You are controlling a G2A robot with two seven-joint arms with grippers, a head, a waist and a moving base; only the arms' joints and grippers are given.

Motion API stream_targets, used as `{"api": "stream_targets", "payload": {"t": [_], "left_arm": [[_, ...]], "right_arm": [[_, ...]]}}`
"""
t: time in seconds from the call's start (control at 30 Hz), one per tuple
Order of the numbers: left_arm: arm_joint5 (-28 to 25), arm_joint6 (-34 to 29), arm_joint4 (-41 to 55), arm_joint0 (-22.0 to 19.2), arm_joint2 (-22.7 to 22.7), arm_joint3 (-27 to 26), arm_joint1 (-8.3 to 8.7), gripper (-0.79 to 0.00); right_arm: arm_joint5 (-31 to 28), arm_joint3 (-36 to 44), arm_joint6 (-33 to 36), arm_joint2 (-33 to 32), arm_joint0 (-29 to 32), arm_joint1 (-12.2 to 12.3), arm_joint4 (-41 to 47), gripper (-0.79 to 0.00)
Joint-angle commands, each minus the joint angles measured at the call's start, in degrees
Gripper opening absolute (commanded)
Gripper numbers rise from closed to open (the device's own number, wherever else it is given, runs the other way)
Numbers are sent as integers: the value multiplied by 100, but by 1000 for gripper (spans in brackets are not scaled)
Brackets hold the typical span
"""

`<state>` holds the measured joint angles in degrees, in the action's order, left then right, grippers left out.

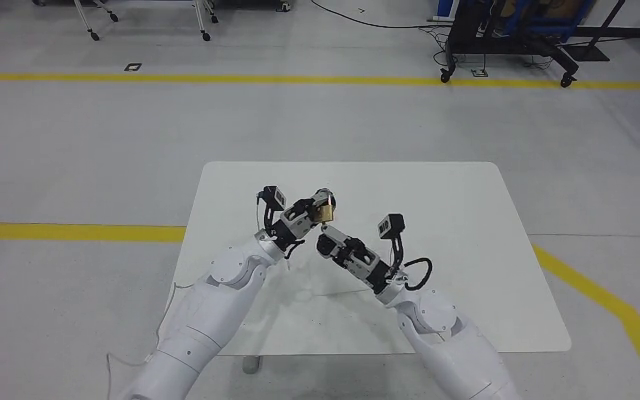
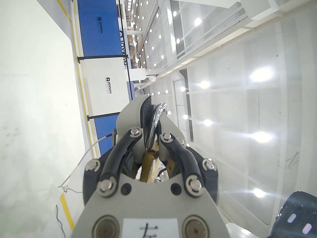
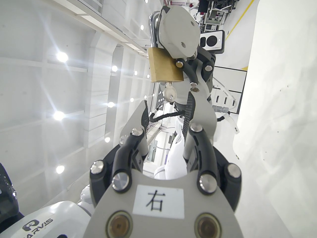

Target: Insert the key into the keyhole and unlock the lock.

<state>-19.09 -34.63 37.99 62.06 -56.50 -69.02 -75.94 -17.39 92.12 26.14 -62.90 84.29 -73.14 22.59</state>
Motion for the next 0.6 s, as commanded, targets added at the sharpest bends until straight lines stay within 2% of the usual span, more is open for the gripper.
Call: {"api": "stream_targets", "payload": {"t": [0.0,0.17,0.33,0.43,0.57], "left_arm": [[-21,-38,-3,0,-24,47,-4,-785],[-55,-134,24,18,-65,142,-19,-785],[-64,-209,29,16,-79,194,-41,-785],[-71,-246,21,10,-85,213,-53,-785],[-96,-277,14,6,-95,235,-71,-785]], "right_arm": [[26,-16,-56,29,-38,-11,-26,-468],[151,-86,-252,88,-138,-44,-13,-542],[261,-179,-369,106,-219,-72,108,-554],[315,-212,-409,119,-251,-84,128,-588],[307,-241,-405,137,-258,-96,139,-717]]}}
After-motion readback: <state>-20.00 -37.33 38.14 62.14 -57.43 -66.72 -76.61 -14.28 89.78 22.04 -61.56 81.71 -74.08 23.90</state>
